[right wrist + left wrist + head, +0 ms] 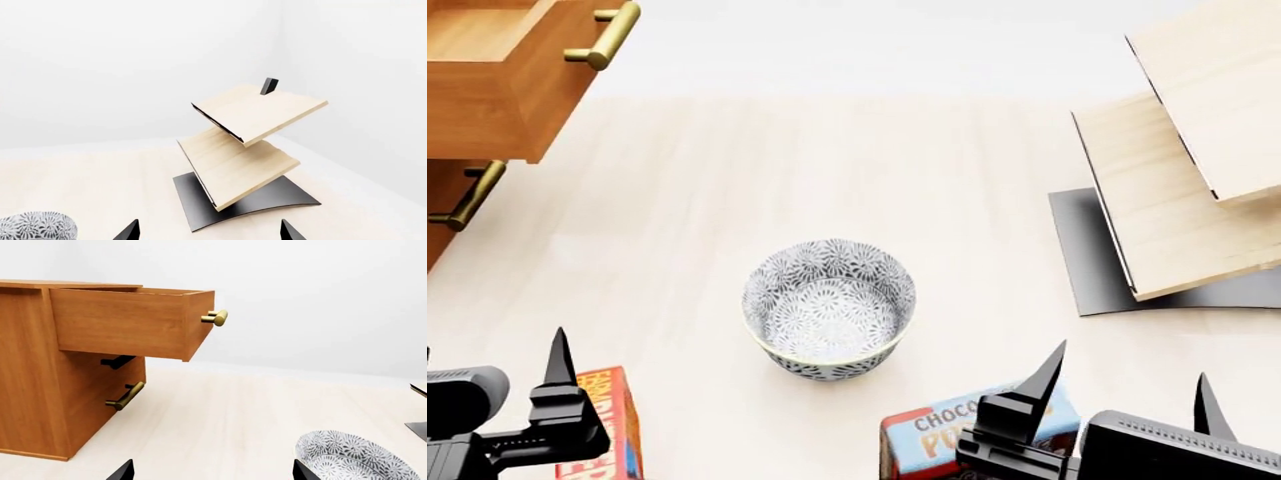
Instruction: Close the top drawer of the cabinet.
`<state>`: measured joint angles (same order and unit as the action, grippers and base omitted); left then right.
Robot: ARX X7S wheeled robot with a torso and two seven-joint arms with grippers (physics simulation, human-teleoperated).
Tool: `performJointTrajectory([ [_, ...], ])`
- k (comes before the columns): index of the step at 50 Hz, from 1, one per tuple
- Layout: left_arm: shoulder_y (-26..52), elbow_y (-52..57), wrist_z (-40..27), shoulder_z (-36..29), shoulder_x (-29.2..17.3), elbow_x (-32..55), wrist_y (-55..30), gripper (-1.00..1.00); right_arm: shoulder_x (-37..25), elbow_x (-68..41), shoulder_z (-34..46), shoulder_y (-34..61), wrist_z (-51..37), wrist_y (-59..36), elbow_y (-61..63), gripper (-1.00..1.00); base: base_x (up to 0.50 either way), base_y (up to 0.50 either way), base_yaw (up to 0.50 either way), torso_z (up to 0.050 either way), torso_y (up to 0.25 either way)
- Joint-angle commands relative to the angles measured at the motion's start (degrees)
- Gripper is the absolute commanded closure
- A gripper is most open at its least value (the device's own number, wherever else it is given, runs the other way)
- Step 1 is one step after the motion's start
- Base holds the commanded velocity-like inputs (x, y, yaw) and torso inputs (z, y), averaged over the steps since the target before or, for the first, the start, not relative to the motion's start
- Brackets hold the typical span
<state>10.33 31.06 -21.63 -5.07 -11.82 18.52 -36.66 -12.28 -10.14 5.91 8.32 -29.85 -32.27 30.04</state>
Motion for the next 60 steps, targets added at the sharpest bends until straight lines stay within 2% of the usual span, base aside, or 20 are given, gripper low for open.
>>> performJointTrajectory([
  [1,-0.2,-0.3,-0.1,-0.5,-0.2,0.2,0.4,-1.00,-0.2,0.2,0.5,-0.1,-0.4,0.4,-0.6,-1.00,0.00,-0.16,0.00,0.000,0.000],
  [8,-0.2,-0.3,-0.2,-0.6,-0.4,0.5,0.5,-1.00,-0.5,1.1,1.1,-0.2,-1.1,1.3,-0.9,-1.00,0.15,-0.05,0.00,0.000,0.000],
  [39,-0.3,-1.9,-0.6,-1.8,-0.8,0.8,1.9,-1.00,-1.1,0.8,1.9,-0.2,-1.6,2.3,-2.4,-1.00,0.48,-0.01,0.00,0.000,0.000],
  [46,1.0,-2.7,-0.3,-2.5,-1.2,0.8,1.4,-1.00,-1.3,0.6,2.3,-0.2,-1.4,2.7,-2.7,-1.00,0.00,0.00,0.00,0.000,0.000],
  [54,8.8,-8.1,1.9,-4.9,-1.9,0.7,-1.0,-1.00,-1.3,0.6,2.8,-0.2,-1.5,2.9,-3.3,-1.00,0.00,0.00,0.00,0.000,0.000],
  [60,19.9,-16.9,4.9,-7.3,-1.9,0.6,-4.1,-1.00,-1.4,0.8,3.3,-0.1,-1.6,3.0,-3.6,-1.00,0.00,0.00,0.00,0.000,0.000],
])
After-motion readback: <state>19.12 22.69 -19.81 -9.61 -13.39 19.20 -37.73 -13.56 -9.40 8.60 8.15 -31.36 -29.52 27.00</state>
